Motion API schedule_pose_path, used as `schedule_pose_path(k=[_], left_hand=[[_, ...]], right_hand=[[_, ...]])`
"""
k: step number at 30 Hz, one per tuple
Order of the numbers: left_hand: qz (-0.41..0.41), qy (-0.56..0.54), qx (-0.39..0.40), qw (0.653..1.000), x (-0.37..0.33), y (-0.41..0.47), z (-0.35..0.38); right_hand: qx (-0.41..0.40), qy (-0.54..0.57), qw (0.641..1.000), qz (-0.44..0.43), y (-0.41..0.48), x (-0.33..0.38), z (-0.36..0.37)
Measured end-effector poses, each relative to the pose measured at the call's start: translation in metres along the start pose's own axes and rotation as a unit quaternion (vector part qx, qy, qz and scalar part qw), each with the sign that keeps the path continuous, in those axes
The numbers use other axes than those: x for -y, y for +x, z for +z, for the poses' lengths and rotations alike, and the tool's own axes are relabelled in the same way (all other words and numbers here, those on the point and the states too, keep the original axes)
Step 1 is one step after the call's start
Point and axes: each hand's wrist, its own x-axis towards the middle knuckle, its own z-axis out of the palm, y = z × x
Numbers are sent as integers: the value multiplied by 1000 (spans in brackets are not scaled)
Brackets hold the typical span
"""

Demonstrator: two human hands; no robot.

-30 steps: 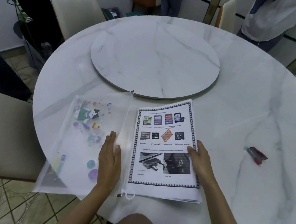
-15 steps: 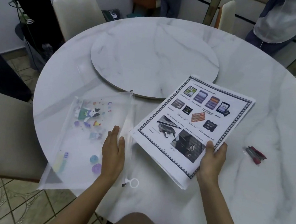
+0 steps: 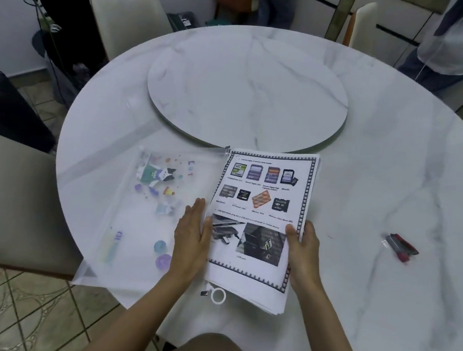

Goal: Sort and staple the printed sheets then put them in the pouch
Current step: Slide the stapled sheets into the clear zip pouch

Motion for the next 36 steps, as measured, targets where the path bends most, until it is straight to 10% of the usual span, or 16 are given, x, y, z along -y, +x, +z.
schedule_pose_path(k=[36], left_hand=[[-17, 119, 33, 992, -3, -5, 21]], right_hand=[[113, -34, 992, 33, 27, -1, -33]])
